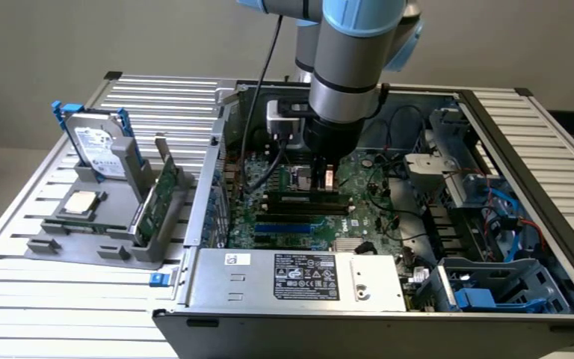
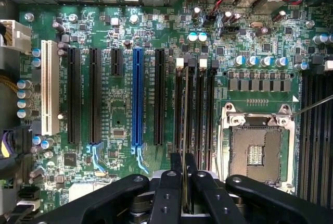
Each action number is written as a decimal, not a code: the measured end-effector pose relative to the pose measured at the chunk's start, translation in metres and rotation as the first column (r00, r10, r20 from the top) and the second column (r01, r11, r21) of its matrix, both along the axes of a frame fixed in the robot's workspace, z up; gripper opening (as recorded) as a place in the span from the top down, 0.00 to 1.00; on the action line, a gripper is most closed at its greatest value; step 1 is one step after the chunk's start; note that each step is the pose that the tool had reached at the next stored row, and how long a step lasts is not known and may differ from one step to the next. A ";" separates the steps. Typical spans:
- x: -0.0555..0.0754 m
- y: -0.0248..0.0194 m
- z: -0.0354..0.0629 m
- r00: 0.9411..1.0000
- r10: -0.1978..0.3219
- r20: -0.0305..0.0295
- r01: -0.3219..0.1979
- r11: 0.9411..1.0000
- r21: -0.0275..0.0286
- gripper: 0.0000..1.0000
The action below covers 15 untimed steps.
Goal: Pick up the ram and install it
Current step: 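Insert the ram into the slot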
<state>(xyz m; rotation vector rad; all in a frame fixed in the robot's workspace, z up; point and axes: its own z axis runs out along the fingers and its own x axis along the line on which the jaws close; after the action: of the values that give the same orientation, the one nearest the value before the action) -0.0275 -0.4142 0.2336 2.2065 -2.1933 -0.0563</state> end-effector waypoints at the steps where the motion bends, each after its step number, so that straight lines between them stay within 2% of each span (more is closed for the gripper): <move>1: 0.000 0.0003 0.0000 1.000 0.000 0.000 0.000 1.000 -0.004 0.86; 4: 0.000 0.0010 0.0000 1.000 0.000 0.000 0.000 1.000 -0.014 0.86; 6: 0.000 0.0011 0.0001 1.000 0.000 0.004 0.000 1.000 -0.015 0.86; 10: 0.000 0.0014 -0.0001 1.000 0.002 0.018 -0.002 1.000 -0.014 0.86; 15: -0.001 0.0014 -0.0002 1.000 0.004 0.020 -0.003 1.000 -0.015 0.86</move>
<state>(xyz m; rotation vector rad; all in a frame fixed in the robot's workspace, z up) -0.0288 -0.4128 0.2334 2.2125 -2.1922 -0.0179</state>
